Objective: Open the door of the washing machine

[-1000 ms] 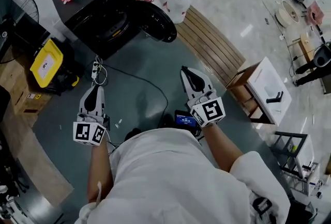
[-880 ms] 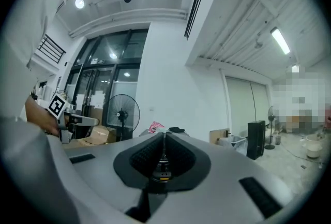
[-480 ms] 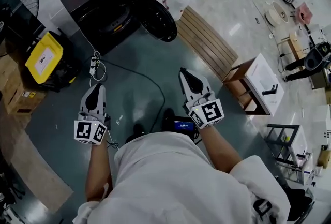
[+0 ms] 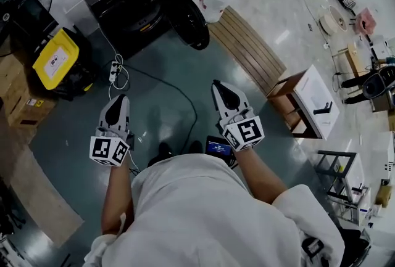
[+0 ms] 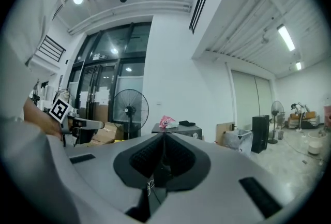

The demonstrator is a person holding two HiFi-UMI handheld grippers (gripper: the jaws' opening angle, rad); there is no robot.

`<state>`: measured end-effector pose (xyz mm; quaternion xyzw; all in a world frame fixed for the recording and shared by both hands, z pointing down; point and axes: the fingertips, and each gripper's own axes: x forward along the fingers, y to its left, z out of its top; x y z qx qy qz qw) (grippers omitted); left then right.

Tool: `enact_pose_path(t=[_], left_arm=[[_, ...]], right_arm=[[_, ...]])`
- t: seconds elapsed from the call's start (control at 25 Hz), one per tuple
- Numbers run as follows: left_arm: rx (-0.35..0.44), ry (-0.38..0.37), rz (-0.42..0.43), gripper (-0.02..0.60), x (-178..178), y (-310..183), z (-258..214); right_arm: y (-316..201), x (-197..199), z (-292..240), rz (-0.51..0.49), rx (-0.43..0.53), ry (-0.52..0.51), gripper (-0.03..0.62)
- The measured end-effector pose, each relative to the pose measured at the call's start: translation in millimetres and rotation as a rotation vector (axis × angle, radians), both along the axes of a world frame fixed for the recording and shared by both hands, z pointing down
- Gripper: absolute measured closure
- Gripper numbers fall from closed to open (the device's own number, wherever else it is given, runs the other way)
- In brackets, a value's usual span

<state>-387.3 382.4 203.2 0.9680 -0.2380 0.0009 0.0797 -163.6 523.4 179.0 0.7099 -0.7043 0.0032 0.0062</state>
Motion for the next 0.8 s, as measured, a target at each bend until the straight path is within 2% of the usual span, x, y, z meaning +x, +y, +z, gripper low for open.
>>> enact_pose_path(t=[0.24,0.4,0.8], left_arm=[[0.056,-0.034,-0.006,0.563,19.6,14.6,-18.0],[0.059,-0.04,0.018,0.563,34.5,28.4,-17.1],[0.027,-0.055,0.016,0.563,51.6,41.9,-7.5]], right_arm=[[13.2,22.9,-3.6,-0.014,0.019,-0.006,0.557],[19.4,29.8,14.4,-0.002,-0.004,-0.067,0.557],[36.9,38.8,16.8,-0.007,0.009,-0.041,0.556]])
